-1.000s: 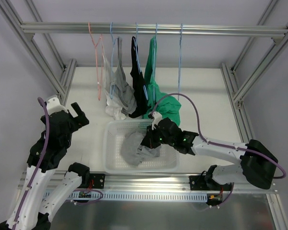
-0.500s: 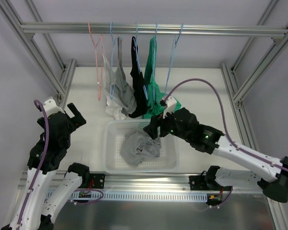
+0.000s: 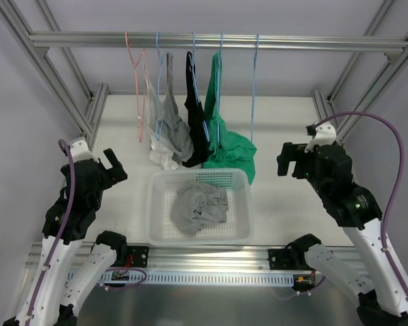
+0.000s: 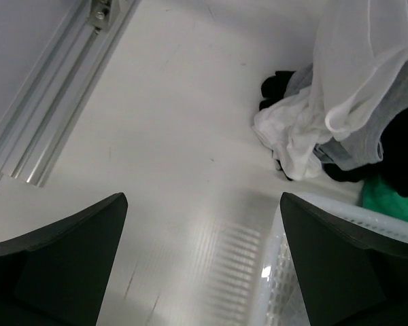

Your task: Remove the tank top from the hanger

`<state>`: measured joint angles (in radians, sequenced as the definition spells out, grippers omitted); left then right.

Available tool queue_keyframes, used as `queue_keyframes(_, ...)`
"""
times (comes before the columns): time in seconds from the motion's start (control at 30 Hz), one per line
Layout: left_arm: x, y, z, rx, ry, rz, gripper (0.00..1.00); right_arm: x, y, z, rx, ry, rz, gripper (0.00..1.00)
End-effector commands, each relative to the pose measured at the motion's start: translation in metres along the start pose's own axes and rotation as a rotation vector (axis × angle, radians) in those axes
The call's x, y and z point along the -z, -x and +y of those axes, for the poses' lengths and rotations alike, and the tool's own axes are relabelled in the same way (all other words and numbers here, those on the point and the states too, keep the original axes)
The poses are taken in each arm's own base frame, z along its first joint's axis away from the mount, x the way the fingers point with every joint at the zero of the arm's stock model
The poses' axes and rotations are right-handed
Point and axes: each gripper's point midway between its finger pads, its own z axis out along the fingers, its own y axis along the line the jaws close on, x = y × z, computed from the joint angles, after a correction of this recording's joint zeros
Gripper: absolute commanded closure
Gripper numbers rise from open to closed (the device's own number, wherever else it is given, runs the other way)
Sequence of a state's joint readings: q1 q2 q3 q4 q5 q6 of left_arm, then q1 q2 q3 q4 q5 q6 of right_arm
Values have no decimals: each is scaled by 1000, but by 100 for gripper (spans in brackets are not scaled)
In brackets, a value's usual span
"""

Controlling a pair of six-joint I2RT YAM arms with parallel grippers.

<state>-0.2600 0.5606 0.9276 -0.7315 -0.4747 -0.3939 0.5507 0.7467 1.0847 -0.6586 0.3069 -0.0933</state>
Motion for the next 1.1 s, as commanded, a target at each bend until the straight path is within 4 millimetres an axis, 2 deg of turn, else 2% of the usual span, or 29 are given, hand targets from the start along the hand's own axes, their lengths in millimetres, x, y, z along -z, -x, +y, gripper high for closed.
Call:
queue_keyframes(0.0,7,-8,-14,-21,-119,13,1,0,-14,-31,-32,-64,104,1)
queue_keyframes(0.03,8,-12,-16,-30,-139,19,1,-3,-19,-33,-70,-62,120,0)
queue_keyframes(0.1,11,-16,-18,-57,-175,22,1,0,-19,-48,-83,-134,105,1)
queue_keyframes(0.13,9,-22,-13,-65,-160,25,1,4,-19,-61,-82,-206,89,0)
queue_keyframes(0.17,5,-23,-3,-70,-105,12,1,9,-19,-68,-74,-244,70,0)
queue_keyframes(0.23,-1,-31,4,-60,-57,24,1,16,-20,-79,-61,-302,61,0)
queue_keyframes(0.3,-1,-34,-5,-55,-102,44,1,21,-22,-82,-47,-316,70,1)
queue_keyframes(0.43,-5,-29,3,-63,-42,41,1,27,-26,-93,-47,-382,65,1)
queue_keyframes(0.6,-3,-33,0,-46,-73,41,1,18,-31,-90,-56,-358,52,1)
queue_keyframes(0.83,-4,-32,4,-37,-52,30,1,-4,-39,-69,-111,-256,67,1)
queue_keyframes(1.07,-4,-30,7,-26,-37,26,1,-7,-34,-67,-111,-241,50,1)
